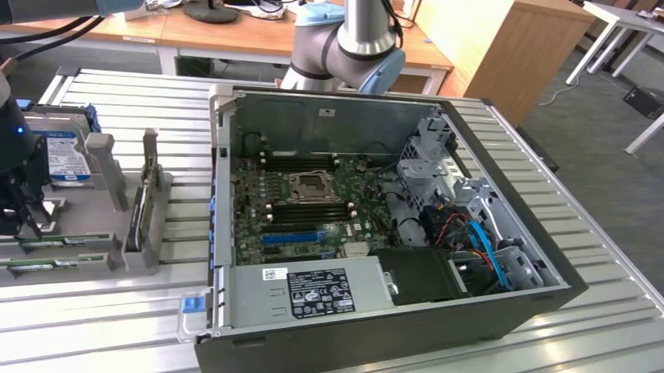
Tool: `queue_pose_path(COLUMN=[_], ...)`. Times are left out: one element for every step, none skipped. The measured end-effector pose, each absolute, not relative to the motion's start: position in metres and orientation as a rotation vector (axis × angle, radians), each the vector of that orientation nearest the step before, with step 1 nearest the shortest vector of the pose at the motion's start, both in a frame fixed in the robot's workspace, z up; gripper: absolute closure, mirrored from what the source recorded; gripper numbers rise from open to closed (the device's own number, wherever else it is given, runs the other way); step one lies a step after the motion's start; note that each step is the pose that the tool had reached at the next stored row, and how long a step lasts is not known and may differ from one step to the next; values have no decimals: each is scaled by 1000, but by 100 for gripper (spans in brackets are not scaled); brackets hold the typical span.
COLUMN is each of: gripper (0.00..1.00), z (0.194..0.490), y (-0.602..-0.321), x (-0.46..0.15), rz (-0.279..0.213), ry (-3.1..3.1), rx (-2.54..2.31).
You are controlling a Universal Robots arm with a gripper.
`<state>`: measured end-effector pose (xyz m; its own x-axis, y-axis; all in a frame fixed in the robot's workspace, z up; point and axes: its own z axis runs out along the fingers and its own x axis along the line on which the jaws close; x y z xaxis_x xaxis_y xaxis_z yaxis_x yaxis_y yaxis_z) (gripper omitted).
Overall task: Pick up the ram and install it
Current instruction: 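Pick up the ram and move it above insertion slot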
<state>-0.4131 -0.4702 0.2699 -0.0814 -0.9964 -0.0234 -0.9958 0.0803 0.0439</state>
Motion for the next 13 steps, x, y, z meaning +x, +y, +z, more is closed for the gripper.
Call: queue_pose_path(gripper=[70,70,70,70,70,70,70,70,70,70,70,70,70], z=[270,270,270,269,268,268,266,265,264,263,261,260,259], y=[-470,-470,-470,-470,-470,-470,-470,-470,-470,-470,-470,-470,-470], x=[-413,-413,-413,-413,-413,-413,-413,-413,-413,-413,-413,-413,-413], rz=[-75,-75,-75,-75,-75,-75,-75,-75,-75,-75,-75,-75,-75], ry=[-2300,-2300,-2300,-2300,-2300,-2300,-2300,-2300,-2300,-2300,-2300,-2300,-2300], rx=[2121,2121,2121,2121,2121,2121,2121,2121,2121,2121,2121,2121,2121])
